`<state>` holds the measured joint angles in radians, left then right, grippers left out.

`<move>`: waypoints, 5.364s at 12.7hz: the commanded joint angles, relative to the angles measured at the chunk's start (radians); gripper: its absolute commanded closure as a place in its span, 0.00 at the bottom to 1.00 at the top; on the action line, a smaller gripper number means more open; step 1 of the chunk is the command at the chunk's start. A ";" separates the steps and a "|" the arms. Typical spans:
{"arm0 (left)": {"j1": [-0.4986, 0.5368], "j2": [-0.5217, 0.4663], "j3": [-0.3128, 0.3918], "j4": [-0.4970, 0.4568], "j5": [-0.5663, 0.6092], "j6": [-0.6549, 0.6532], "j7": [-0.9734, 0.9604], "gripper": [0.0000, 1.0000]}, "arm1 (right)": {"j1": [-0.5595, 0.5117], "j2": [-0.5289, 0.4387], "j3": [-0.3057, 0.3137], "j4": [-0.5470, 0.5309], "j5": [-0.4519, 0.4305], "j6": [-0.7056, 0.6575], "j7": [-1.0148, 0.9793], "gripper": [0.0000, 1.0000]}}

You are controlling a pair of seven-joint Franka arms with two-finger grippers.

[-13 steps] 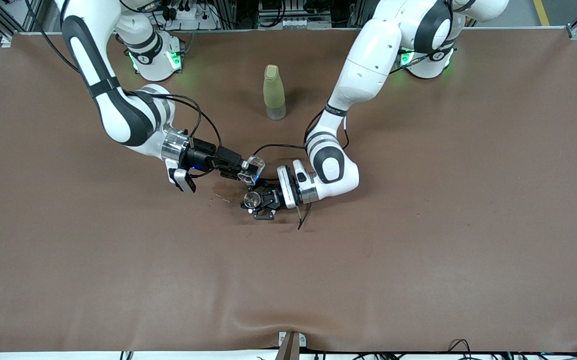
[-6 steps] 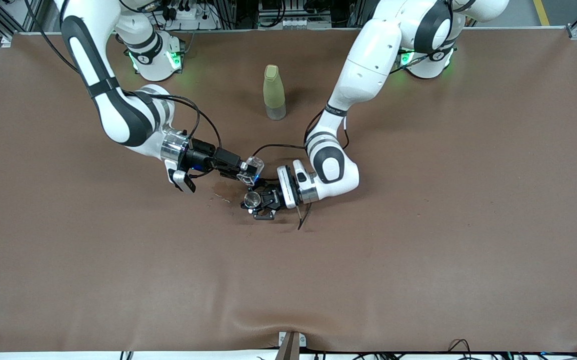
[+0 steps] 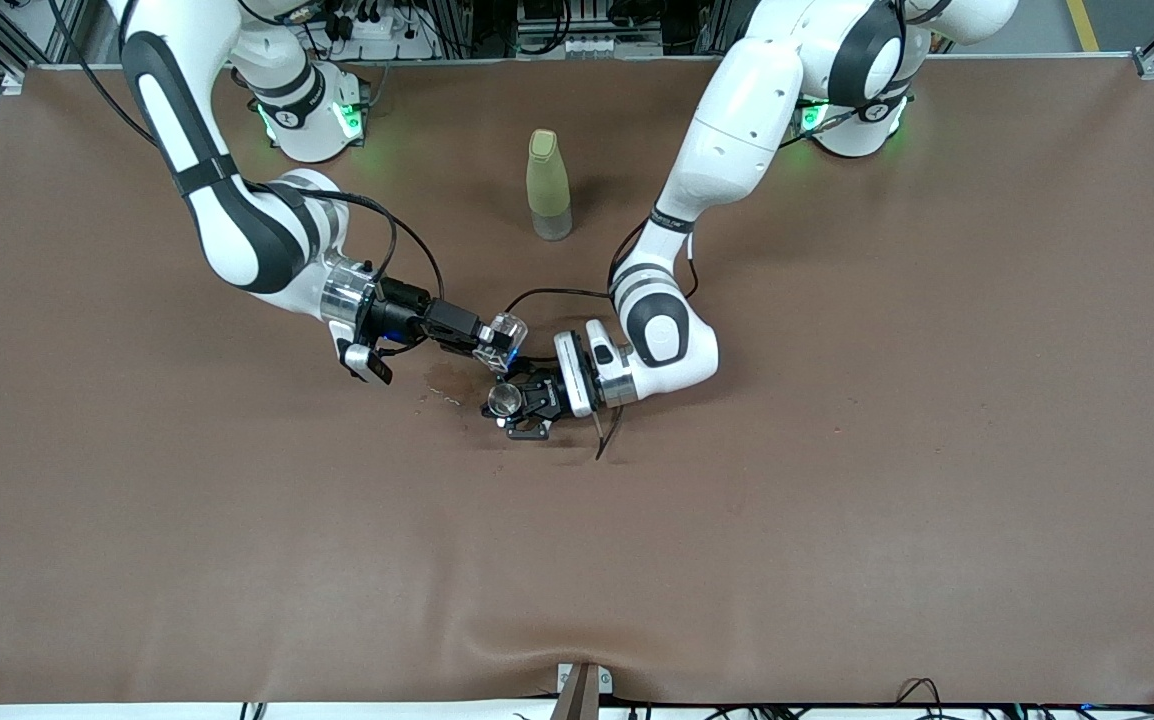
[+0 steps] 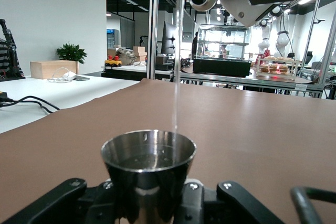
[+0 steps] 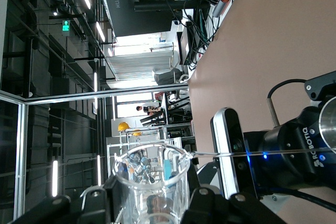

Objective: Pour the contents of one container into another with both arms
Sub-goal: 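Pour the liquid from the glass cup into the jigger held by the left gripper, then tip the glass cup upright and draw the right gripper back, then carry the jigger back with the left gripper while the right gripper lowers the cup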

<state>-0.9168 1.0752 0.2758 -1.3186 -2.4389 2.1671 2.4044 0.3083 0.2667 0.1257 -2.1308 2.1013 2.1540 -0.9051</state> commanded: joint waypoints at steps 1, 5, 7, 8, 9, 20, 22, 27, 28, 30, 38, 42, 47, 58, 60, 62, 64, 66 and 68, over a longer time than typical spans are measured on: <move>0.004 -0.003 -0.004 0.010 0.015 0.013 0.006 1.00 | -0.001 -0.012 -0.003 -0.008 0.025 -0.020 0.032 0.88; 0.006 -0.003 -0.004 0.010 0.015 0.013 0.006 1.00 | -0.011 -0.011 -0.005 -0.008 0.025 -0.029 0.040 0.88; 0.006 -0.003 -0.004 0.010 0.015 0.013 0.006 1.00 | -0.011 -0.009 -0.005 -0.008 0.025 -0.029 0.052 0.88; 0.006 -0.003 -0.004 0.010 0.015 0.013 0.006 1.00 | -0.011 -0.009 -0.005 -0.006 0.025 -0.029 0.057 0.88; 0.006 -0.003 -0.004 0.010 0.015 0.013 0.006 1.00 | -0.011 -0.009 -0.005 -0.006 0.025 -0.031 0.058 0.87; 0.007 -0.008 0.000 0.009 0.020 0.013 -0.002 1.00 | -0.025 0.031 -0.005 0.017 0.025 -0.031 0.095 0.87; 0.006 -0.011 0.000 0.009 0.020 0.013 -0.002 1.00 | -0.020 0.031 -0.003 0.015 0.025 -0.029 0.095 0.87; 0.007 -0.012 0.002 0.004 0.021 0.013 0.001 1.00 | -0.023 0.037 -0.003 0.017 0.039 -0.057 0.144 0.87; 0.006 -0.012 0.003 0.002 0.021 0.013 0.001 1.00 | -0.026 0.045 -0.005 0.017 0.039 -0.072 0.149 0.87; 0.007 -0.020 0.003 0.002 0.038 0.014 -0.002 1.00 | -0.029 0.057 -0.003 0.020 0.039 -0.086 0.170 0.87; 0.010 -0.026 0.002 0.002 0.055 0.014 -0.007 1.00 | -0.102 0.046 -0.014 0.048 -0.111 -0.154 0.152 0.88; 0.061 -0.053 -0.001 -0.016 0.124 0.007 -0.008 1.00 | -0.311 0.034 -0.012 0.115 -0.487 -0.264 0.143 0.88; 0.173 -0.138 -0.004 -0.108 0.323 -0.123 -0.073 1.00 | -0.604 0.048 -0.012 0.253 -0.935 -0.462 -0.083 0.88; 0.628 -0.406 -0.004 -0.474 0.803 -0.534 -0.027 1.00 | -0.839 0.222 -0.012 0.299 -0.960 -0.502 -1.200 0.86; 0.735 -0.405 -0.006 -0.490 0.903 -0.608 0.007 1.00 | -0.867 0.287 -0.012 0.337 -0.988 -0.502 -1.337 0.86; 0.826 -0.403 -0.006 -0.510 0.957 -0.680 0.042 1.00 | -0.896 0.389 -0.012 0.380 -0.988 -0.526 -1.449 0.86; 0.901 -0.402 -0.006 -0.533 1.027 -0.711 0.096 1.00 | -0.916 0.463 -0.012 0.422 -1.000 -0.533 -1.509 0.86; 0.956 -0.402 -0.004 -0.579 1.038 -0.727 0.186 1.00 | -0.916 0.503 -0.012 0.436 -1.027 -0.533 -1.546 0.85; 0.986 -0.397 -0.004 -0.597 1.075 -0.731 0.229 1.00 | -0.917 0.557 -0.012 0.451 -1.031 -0.577 -1.563 0.85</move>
<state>0.0483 0.6997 0.2819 -1.8818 -1.3989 1.4482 2.5909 -0.5895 0.7702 0.0940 -1.7297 1.0996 1.6232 -2.4557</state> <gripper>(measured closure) 0.903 0.502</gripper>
